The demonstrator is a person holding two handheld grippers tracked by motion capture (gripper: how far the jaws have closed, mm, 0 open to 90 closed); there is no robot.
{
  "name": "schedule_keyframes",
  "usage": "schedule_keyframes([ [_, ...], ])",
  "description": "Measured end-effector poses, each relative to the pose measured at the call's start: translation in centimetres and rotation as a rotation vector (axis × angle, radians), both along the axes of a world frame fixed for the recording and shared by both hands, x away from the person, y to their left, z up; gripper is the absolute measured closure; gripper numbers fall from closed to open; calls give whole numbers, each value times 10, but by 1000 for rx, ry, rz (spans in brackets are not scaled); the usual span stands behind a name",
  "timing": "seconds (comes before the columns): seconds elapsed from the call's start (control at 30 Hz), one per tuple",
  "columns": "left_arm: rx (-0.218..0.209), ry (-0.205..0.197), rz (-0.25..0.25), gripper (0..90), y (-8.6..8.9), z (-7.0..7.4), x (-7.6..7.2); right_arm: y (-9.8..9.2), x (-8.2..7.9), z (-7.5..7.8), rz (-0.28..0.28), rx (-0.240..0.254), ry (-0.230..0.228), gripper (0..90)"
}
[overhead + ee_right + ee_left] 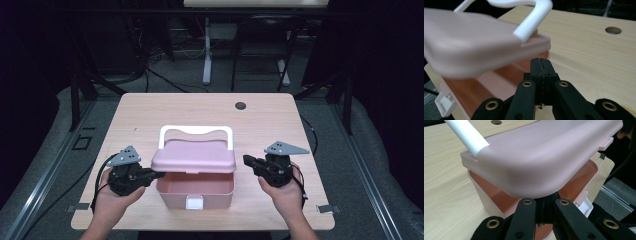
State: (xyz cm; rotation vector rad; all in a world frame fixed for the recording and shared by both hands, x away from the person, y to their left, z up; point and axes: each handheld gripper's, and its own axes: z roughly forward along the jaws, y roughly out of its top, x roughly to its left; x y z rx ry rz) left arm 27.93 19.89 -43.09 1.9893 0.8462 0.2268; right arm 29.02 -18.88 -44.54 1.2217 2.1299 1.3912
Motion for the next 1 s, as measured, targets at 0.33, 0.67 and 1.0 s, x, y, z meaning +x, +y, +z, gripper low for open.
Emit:
schedule_keyframes([
  [0.33, -4, -8, 6, 900, 1, 8, 6, 9, -12, -10, 57, -8, 12, 900],
  [0.67, -16, -1, 8, 900, 1, 13, 10, 26, -19, -16, 115, -39, 4, 900],
  [1.0, -17, -8, 10, 900, 0, 20, 16, 37, -22, -21, 173, -61, 0, 900],
])
